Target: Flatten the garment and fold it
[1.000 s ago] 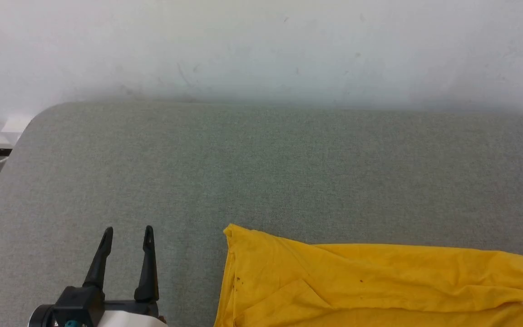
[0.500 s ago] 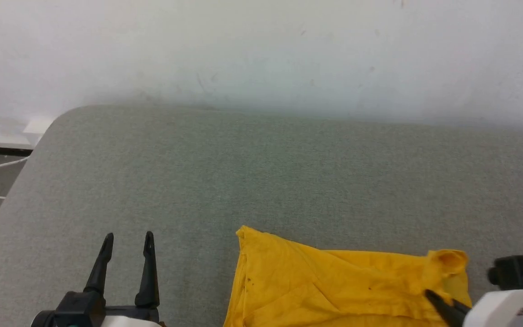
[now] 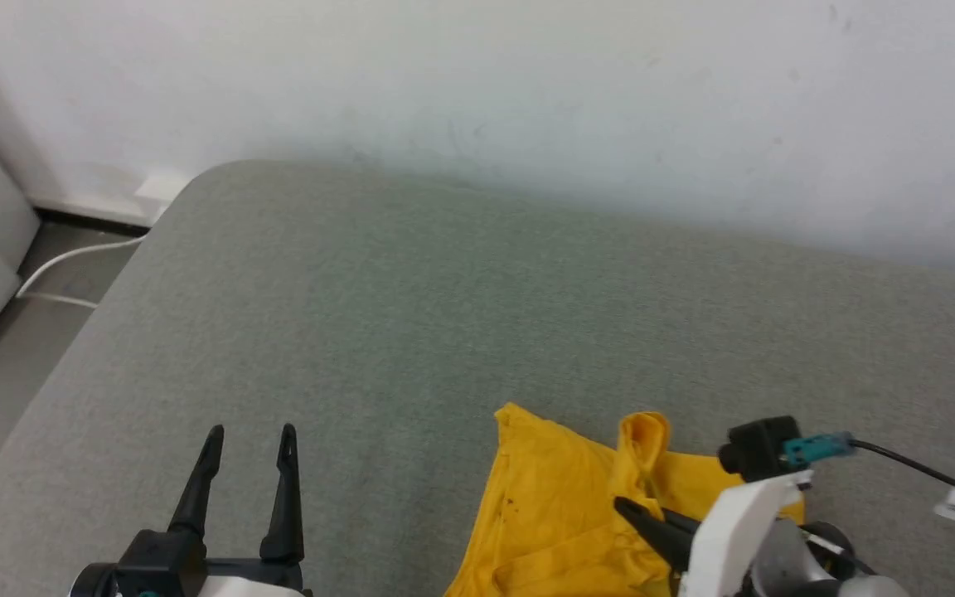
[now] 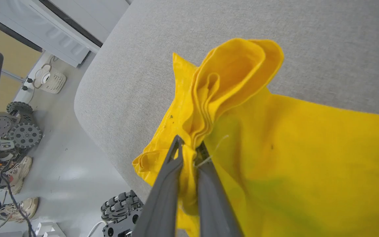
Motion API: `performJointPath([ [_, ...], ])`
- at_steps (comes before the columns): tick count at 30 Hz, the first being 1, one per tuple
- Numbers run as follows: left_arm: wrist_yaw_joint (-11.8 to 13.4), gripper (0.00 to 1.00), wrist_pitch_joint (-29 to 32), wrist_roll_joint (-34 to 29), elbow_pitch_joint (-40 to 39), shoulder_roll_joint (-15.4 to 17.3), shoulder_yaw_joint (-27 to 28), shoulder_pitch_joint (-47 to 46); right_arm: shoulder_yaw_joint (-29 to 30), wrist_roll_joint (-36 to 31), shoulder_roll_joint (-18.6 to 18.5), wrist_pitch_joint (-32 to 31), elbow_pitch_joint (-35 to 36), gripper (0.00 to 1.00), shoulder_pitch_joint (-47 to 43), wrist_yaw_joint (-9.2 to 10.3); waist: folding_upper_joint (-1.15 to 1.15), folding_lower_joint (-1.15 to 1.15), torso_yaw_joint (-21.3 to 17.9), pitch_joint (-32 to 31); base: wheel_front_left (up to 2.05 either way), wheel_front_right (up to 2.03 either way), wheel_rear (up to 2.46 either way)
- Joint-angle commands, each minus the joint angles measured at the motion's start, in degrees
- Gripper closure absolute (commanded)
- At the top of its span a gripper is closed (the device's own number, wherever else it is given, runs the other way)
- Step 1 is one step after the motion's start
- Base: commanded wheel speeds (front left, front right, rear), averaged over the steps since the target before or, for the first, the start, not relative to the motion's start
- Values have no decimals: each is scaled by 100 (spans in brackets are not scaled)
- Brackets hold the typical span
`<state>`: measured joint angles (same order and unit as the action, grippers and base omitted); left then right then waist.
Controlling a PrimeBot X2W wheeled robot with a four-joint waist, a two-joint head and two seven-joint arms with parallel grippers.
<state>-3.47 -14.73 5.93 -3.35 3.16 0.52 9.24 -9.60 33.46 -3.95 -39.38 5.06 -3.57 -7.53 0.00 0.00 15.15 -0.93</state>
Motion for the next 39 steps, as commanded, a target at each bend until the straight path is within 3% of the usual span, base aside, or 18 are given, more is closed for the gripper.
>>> performJointPath([
  [1,-19,0,-27,-45,24,-27,-21,-78,-139,31,55,92,-246,100,208,4,0,0,295,50,0,0,0],
  [15,-60,0,-27,-54,110,-27,-69,-185,-786,336,105,761,-1844,100,894,4,0,0,725,169,0,0,0],
  [16,-64,0,-27,-56,124,-28,-75,-190,-849,367,106,852,-1935,40,956,4,0,0,734,172,0,0,0],
  [17,-68,0,-27,-60,137,-28,-79,-194,-936,408,106,925,-2016,0,1016,4,0,0,739,168,0,0,0],
  [23,-89,0,-27,-113,180,-28,-58,-189,-1481,804,106,1159,-2123,0,1362,4,0,0,611,67,0,0,0],
  [27,-123,0,-27,-134,181,-18,-13,-167,-1590,531,-23,1441,-1987,0,1705,4,0,0,402,-51,0,0,0],
  [33,-133,0,-27,-128,137,-19,55,-116,-1765,-608,-971,2516,-1647,0,2390,4,0,0,-63,-199,0,0,0],
  [39,-60,0,-27,-57,51,-23,70,-79,-1373,-1408,-1827,3511,-1491,0,2611,4,0,0,-518,-245,0,0,0],
])
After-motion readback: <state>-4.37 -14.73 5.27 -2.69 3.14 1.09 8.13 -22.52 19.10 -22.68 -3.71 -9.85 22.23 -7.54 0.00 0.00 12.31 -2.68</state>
